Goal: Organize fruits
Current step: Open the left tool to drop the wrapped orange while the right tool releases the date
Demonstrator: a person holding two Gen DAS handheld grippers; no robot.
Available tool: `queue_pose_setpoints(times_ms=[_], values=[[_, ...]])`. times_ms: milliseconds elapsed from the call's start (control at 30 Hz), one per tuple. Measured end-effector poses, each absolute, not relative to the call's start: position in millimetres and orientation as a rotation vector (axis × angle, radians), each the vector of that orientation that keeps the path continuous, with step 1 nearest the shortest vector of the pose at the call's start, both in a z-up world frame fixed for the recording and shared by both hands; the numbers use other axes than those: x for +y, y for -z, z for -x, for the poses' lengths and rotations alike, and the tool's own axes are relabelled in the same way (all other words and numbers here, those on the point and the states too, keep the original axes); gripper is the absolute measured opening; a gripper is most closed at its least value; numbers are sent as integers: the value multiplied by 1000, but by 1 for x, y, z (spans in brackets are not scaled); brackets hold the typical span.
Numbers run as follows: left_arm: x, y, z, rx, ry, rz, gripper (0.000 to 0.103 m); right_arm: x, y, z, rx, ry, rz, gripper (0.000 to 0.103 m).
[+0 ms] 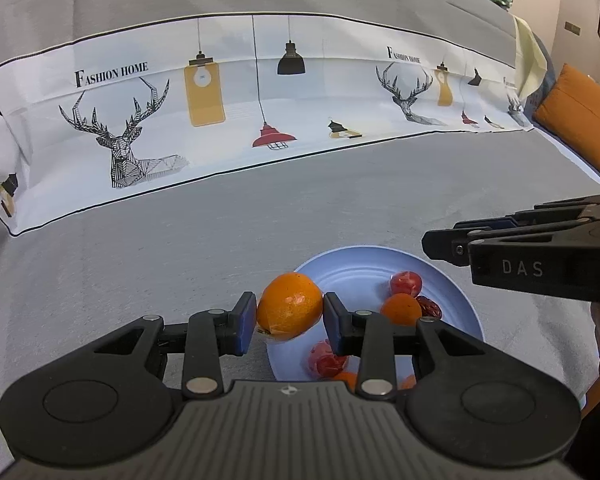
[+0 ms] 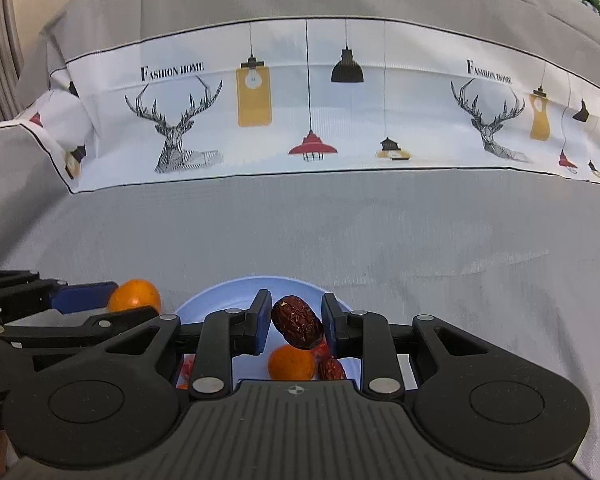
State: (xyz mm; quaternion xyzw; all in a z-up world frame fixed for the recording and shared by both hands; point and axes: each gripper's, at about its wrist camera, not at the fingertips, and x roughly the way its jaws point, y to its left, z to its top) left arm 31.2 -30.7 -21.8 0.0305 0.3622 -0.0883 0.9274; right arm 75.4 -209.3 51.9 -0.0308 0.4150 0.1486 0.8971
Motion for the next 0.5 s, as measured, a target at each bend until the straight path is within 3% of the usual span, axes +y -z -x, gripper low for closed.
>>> queue_pose_setpoints(times_ms=[500], values=[[-32,26,-35,747,177,-59,40,-209,-53,-77,870,-312,66,28]])
